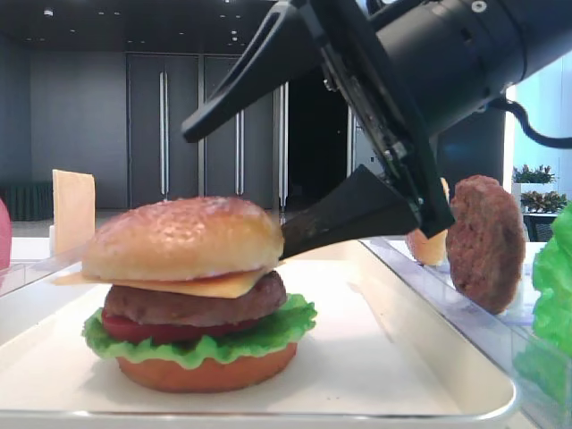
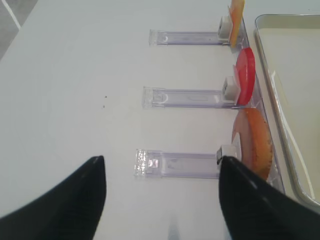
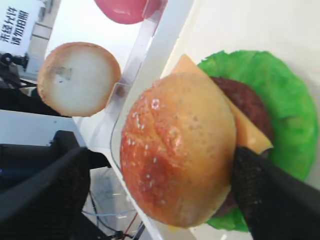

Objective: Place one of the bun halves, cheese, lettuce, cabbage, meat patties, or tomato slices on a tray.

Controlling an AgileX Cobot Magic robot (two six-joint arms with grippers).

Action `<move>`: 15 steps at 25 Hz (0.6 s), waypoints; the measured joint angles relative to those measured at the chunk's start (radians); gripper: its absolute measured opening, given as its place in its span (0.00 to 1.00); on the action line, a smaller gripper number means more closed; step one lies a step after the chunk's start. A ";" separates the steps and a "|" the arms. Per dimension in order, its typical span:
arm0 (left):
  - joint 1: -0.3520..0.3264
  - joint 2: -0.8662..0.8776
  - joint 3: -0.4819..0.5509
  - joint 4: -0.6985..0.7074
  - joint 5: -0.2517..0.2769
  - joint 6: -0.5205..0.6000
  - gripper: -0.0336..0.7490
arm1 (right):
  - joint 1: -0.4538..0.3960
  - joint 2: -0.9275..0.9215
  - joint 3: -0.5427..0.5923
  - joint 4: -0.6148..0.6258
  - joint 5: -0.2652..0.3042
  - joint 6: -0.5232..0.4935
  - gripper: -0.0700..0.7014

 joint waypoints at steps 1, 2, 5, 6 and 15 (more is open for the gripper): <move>0.000 0.000 0.000 0.000 0.000 0.000 0.73 | 0.000 -0.014 0.000 -0.018 -0.023 -0.001 0.84; 0.000 0.000 0.000 0.000 0.000 0.000 0.73 | 0.000 -0.026 0.000 -0.031 -0.046 -0.002 0.84; 0.000 0.000 0.000 0.000 0.000 0.000 0.73 | 0.000 -0.070 0.000 -0.062 -0.102 -0.002 0.84; 0.000 0.000 0.000 0.000 0.000 0.000 0.73 | -0.001 -0.083 0.000 -0.069 -0.118 -0.002 0.84; 0.000 0.000 0.000 0.000 0.000 0.000 0.73 | -0.012 -0.288 0.000 -0.245 -0.196 0.046 0.84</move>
